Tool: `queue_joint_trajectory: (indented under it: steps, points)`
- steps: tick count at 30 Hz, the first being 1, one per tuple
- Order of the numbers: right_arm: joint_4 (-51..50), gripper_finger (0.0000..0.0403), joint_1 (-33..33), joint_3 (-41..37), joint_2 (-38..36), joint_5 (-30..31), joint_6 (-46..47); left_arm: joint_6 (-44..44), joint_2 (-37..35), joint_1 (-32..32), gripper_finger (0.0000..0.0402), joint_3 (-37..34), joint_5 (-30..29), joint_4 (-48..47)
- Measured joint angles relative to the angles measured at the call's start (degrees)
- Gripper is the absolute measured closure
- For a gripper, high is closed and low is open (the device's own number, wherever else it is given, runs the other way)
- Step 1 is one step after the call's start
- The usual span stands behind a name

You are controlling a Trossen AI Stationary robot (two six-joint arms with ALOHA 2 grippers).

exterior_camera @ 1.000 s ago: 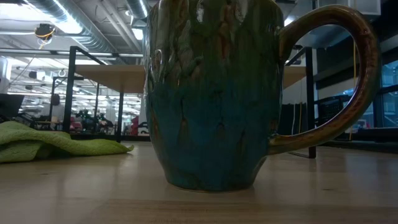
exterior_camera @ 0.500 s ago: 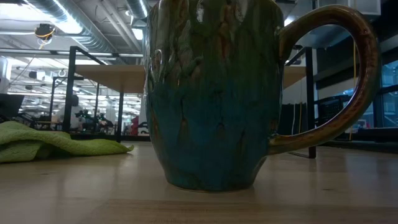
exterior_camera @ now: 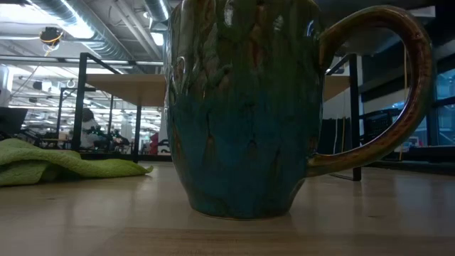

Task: Stack small to large cups/mugs on shelf
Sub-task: Put the gray mug on the shelf

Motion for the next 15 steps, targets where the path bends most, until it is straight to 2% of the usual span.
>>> queue_joint_trajectory:
  steps: [6, 11, 15]
  points:
    - [-0.1, 0.0391, -7.3, 3.3, 0.0, -1.0, -10.3, 0.0, 0.1, -1.2, 0.0315, 0.0, -0.7, -0.1]
    - [0.9, 0.0390, -7.8, 3.3, 1.9, -5.4, -12.4, 0.0, 0.1, -1.7, 0.0315, 0.0, -1.3, -0.8]
    - [7.0, 0.0390, -9.4, 3.3, 5.1, -8.2, -16.0, -0.1, 0.1, -1.7, 0.0315, 0.0, -2.1, -2.1]
